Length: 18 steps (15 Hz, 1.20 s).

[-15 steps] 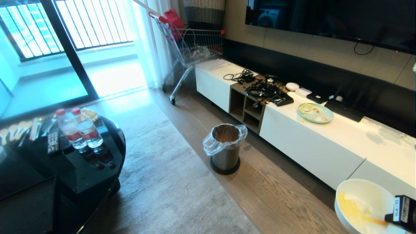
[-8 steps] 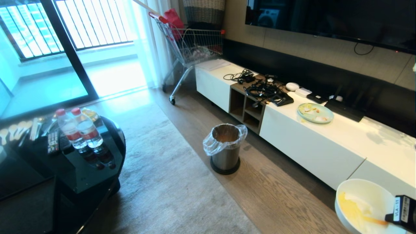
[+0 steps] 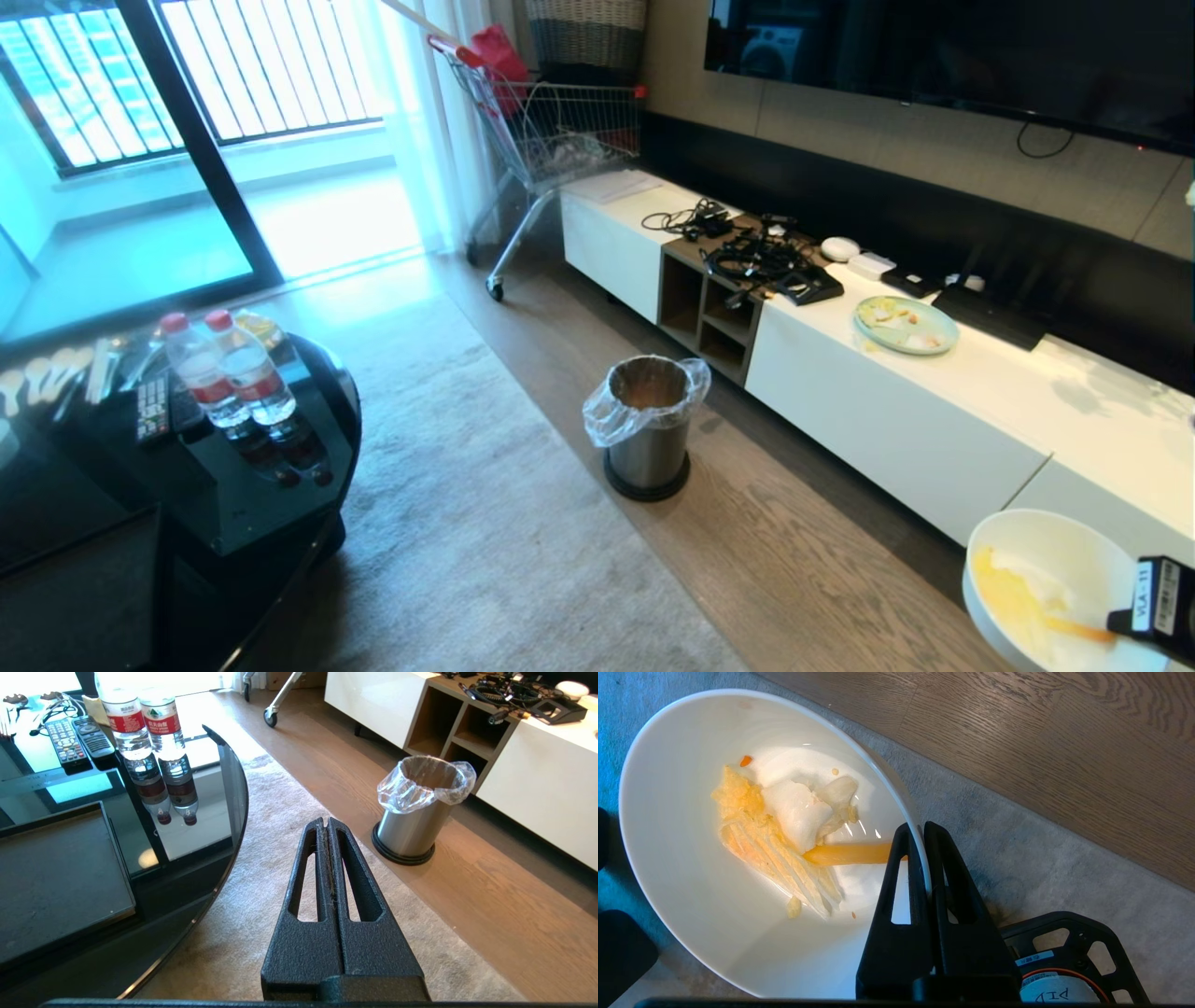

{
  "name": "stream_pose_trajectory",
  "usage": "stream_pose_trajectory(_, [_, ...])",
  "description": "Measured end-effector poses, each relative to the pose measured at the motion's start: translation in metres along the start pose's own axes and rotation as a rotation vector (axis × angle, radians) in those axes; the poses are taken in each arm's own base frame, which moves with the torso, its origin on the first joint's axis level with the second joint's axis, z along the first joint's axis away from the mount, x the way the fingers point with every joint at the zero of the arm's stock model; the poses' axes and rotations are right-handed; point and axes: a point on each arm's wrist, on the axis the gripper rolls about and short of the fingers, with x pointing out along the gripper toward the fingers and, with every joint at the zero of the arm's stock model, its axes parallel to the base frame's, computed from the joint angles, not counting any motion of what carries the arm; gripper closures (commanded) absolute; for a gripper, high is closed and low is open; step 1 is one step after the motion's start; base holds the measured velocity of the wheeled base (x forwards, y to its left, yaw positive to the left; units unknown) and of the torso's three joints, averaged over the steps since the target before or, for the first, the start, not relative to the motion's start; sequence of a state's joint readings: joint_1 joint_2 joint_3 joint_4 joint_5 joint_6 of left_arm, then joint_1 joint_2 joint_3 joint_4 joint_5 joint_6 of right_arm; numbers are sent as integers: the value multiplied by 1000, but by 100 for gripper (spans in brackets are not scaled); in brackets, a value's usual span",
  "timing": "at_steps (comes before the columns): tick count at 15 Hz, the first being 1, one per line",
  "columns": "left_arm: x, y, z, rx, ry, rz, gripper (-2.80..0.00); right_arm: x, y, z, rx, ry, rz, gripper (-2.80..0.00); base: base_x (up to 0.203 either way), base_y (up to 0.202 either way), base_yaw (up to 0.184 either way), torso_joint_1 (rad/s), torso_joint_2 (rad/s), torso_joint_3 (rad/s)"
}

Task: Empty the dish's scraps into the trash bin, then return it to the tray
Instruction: Move the bowl over the trash can

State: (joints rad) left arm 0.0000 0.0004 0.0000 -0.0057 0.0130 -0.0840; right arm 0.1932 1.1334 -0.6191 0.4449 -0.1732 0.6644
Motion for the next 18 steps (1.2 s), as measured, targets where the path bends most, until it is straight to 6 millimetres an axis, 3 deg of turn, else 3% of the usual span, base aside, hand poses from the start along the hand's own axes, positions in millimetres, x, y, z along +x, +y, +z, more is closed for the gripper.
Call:
stream_pose_trajectory(13, [0, 0, 0, 0, 0, 0, 0, 1, 1, 0, -1, 0, 5, 0, 178, 0, 1, 3, 3, 3])
stream_pose_trajectory(18, [0, 0, 0, -1, 0, 0, 0, 3, 4, 1, -11, 4, 8, 0, 19, 0, 0, 2, 1, 0])
